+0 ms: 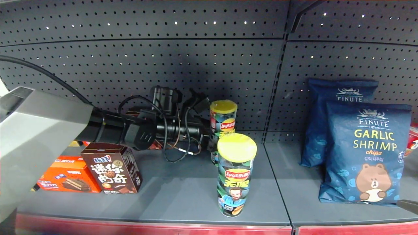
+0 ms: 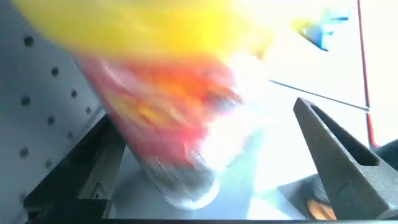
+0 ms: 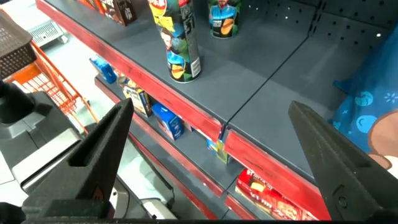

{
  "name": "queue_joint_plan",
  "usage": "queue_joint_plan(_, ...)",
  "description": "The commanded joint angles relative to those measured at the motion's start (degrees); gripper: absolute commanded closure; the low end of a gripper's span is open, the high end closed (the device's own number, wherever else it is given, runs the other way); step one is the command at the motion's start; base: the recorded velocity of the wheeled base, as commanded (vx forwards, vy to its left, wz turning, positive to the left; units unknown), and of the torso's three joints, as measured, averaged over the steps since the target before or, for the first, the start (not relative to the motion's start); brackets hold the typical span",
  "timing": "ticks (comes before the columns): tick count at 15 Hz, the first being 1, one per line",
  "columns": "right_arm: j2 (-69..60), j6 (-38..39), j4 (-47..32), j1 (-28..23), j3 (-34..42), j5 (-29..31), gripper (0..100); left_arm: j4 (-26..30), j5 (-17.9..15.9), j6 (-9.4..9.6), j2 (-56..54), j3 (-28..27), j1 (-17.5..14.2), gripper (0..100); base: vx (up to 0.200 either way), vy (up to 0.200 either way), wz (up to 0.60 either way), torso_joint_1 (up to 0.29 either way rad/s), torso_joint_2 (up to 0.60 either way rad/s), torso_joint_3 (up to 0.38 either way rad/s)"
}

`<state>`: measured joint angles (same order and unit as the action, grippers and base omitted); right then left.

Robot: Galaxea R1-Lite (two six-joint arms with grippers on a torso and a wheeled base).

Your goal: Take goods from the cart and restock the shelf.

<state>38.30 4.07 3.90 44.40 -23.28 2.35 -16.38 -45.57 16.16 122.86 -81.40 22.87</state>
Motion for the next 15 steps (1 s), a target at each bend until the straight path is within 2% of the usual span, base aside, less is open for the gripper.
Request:
queue_joint_plan(1,2.48,-0.03,0.14,-0.28,-0.36,0.02,0,-2.34,0.13,0.01,-5.52,6.87,-0.63,0,0.0,0.0,0.0,0.0,0.0,0.0)
queue_joint_plan(4,10.65,0.59,0.58,-0.63,-3.08,0.11,0,-6.82,0.22,0.01,-10.44,18.29,-2.04,0,0.0,0.0,0.0,0.0,0.0,0.0)
queue_joint_plan(6,15.93,0.67,0.14,1.74,-6.77,0.72,0,-8.93,0.92,-0.08,-12.91,22.86,-2.92,0,0.0,0.0,0.0,0.0,0.0,0.0)
queue_joint_plan(9,24.45,0.76,0.58,-0.36,-10.29,3.1,0,-8.84,1.62,-0.17,-15.81,24.44,-4.15,0,0.0,0.0,0.0,0.0,0.0,0.0)
queue_joint_plan(11,27.53,0.94,1.9,-1.86,-10.64,2.66,0,-9.02,2.15,-0.08,-15.89,24.53,-4.24,0,0.0,0.0,0.0,0.0,0.0,0.0)
queue_joint_plan(13,28.93,0.76,6.56,-2.03,-11.52,2.57,0,-9.1,6.63,0.01,-16.07,24.62,-3.71,0,0.0,0.0,0.0,0.0,0.0,0.0)
queue_joint_plan(15,28.85,0.76,6.56,-2.21,-11.26,2.66,0,-9.1,9.18,0.01,-15.89,24.71,-3.62,0,0.0,0.0,0.0,0.0,0.0,0.0)
